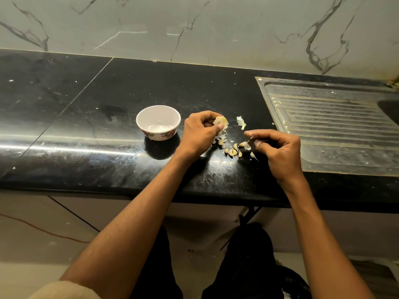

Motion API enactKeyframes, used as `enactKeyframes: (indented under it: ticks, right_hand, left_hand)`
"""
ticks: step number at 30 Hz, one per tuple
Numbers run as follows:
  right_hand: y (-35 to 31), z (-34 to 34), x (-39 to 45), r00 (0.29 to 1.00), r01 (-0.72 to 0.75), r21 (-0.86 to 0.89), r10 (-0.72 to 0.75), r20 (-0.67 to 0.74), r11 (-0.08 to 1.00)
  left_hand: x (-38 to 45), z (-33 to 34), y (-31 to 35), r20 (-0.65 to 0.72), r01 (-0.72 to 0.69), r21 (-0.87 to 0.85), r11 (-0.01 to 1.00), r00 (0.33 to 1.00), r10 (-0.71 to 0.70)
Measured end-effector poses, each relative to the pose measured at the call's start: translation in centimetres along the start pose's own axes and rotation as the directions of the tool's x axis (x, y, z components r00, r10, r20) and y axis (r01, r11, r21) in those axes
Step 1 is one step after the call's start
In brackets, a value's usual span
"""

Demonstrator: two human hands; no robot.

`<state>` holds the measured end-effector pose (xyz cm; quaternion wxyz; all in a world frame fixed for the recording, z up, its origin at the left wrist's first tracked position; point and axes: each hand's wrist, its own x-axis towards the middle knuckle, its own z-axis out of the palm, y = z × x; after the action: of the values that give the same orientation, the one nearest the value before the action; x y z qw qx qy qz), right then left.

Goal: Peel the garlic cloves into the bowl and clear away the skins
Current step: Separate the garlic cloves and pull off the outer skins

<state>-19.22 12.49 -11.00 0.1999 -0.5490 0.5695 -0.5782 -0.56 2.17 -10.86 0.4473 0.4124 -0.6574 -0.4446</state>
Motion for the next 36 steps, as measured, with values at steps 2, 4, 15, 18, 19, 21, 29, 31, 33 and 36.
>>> enactKeyframes:
  ticks: [2,4,15,18,19,21,29,31,33,36]
  right_hand:
    - [0.4,-0.1,0.5,0.995,-0.015,-0.028,0.012,-0.102,0.999]
    - [0.9,0.1,1.3,0.987,-0.096,-0.091,0.083,-0.138,0.991]
    - [1.3,3.2,8.2,0.905,-0.344,-0.022,0.337,0.258,0.939]
    - [0.6,3.5,7.9,0.949,-0.258,0.074,0.238,0.205,0.963]
    - [0.4,3.5,7.7,0.97,-0.214,0.101,0.199,0.141,0.972]
    - [0.4,3.5,7.3,0.991,-0.13,0.144,0.123,0.057,0.981]
    - [0.2,5.8,6.0,0.991,0.047,0.072,-0.055,0.119,0.996]
    - [0.7,6.1,6.0,0.992,0.041,0.007,-0.042,0.119,0.999]
    - [0.9,5.9,6.2,0.993,0.014,0.012,-0.016,0.12,1.0]
    - [0.7,5.4,6.2,0.992,-0.015,0.072,0.006,0.125,0.997]
  left_hand:
    - [0.0,0.0,0.0,-0.003,0.001,-0.003,1.0,1.0,-0.001]
    - [0.0,0.1,0.1,-0.02,0.003,-0.011,1.0,1.0,-0.004]
    - [0.5,0.1,-0.4,-0.065,-0.019,0.001,1.0,0.998,0.019]
    - [0.6,0.1,-0.7,-0.059,-0.042,0.024,0.999,0.997,0.044]
    - [0.6,0.2,-0.8,-0.054,-0.044,0.026,0.999,0.998,0.045]
    - [0.7,0.2,-0.8,-0.041,-0.041,0.035,0.999,0.998,0.042]
    - [0.7,0.3,-1.2,-0.038,-0.048,-0.041,0.998,0.998,0.046]
    - [0.8,0.3,-1.1,-0.047,-0.031,-0.088,0.996,0.999,0.027]
    - [0.7,0.2,-1.1,-0.046,-0.011,-0.117,0.993,0.999,0.005]
    - [0.5,0.1,-0.9,-0.028,0.0,-0.156,0.988,1.0,-0.005]
